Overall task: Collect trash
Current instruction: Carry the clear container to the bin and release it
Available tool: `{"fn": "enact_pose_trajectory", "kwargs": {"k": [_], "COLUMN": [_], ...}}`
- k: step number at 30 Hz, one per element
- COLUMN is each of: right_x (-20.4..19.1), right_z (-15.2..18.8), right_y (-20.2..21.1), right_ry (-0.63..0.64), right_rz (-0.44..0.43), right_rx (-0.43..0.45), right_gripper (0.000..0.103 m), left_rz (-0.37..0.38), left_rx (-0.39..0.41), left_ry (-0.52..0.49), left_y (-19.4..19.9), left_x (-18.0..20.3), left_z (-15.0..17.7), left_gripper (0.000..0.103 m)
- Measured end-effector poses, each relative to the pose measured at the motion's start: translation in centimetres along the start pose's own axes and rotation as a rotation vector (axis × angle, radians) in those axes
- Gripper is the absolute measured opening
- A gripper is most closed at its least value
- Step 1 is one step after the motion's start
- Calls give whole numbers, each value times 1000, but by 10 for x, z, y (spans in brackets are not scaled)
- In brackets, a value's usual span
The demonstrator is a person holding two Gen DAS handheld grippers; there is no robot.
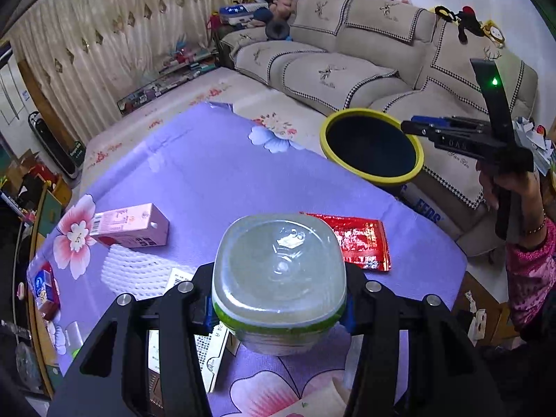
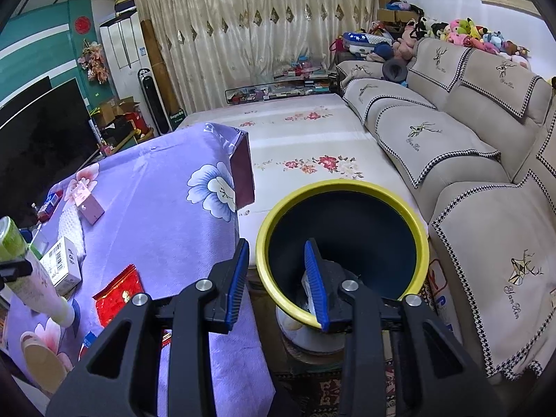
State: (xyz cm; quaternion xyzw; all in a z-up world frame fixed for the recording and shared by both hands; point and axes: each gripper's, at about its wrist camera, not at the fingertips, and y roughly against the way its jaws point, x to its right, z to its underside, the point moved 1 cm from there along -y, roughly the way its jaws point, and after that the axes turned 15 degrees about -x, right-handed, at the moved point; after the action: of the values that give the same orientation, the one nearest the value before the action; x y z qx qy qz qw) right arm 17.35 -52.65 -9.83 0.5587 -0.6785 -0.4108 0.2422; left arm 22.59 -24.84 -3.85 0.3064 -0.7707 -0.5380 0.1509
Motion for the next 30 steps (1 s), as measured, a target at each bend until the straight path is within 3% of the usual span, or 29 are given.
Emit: {"fn": "enact_pose_trajectory", "kwargs": {"k": [6, 12, 20, 24, 30], "right_x": [10, 35, 87, 107, 130], "right_z": [4, 9, 22, 30, 42], "right_y": [6, 16, 22, 17, 11], "right_ry": [-17, -61, -160, -200, -247], "right_rz": [-4, 9, 48, 49, 48], "right_rx": [12, 32, 48, 41, 27], "right_gripper": [32, 32, 32, 32, 32], "left_rz": [-3, 31, 117, 155, 195], "left_rx": [16, 39, 73, 71, 51], "left_ry": [-17, -76, -199, -257, -255], "left_y": [6, 12, 3, -19, -65], "left_x": [13, 39, 95, 131, 163], "left_z": [-12, -46, -125, -168, -218], "left_gripper": [51, 51, 51, 51, 51]}}
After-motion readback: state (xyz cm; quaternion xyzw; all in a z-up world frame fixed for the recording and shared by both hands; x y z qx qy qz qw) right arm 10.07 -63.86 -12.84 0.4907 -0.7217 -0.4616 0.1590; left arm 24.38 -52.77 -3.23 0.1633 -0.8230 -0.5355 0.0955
